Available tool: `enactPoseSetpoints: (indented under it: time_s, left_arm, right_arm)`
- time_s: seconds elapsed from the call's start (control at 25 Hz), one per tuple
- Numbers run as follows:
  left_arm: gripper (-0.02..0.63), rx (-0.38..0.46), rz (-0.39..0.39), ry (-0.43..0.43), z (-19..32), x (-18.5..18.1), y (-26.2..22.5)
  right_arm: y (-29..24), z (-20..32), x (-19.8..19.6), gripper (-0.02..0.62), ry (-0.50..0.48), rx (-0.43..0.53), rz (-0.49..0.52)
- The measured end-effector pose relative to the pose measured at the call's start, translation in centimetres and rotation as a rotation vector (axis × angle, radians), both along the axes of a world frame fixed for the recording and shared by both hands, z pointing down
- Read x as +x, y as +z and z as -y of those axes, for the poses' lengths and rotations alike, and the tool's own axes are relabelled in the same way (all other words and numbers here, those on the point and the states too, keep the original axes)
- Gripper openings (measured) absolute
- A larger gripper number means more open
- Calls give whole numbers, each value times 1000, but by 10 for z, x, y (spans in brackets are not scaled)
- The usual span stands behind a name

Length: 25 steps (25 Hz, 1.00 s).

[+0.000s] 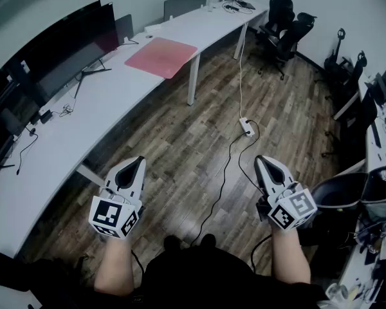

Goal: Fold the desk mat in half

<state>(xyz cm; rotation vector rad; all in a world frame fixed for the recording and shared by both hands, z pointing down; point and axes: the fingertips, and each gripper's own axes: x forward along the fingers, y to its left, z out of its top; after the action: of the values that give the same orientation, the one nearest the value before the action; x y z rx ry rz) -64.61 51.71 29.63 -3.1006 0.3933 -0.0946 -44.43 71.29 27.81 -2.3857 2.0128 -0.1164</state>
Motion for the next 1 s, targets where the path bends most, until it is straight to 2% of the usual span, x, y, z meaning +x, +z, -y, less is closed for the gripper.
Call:
enactPoseSetpoints:
  time_s: [0.12,0.52,0.8,1.0]
  left_arm:
    - [5,-51,-11,12,-4,10,7]
    - [5,-77,77,54,-38,41,27]
    - [4,-53,98,45,-69,69,26]
    - [5,-37,108,40,-94,89,28]
  right_arm:
    - [4,-1,2,-9,-11,1,-1]
    - [8,-38,28,-8,10,9,19]
    - [14,-68,42,-8,-22,-48,-85]
    - [23,-91,61,-8,-40,-34,-79]
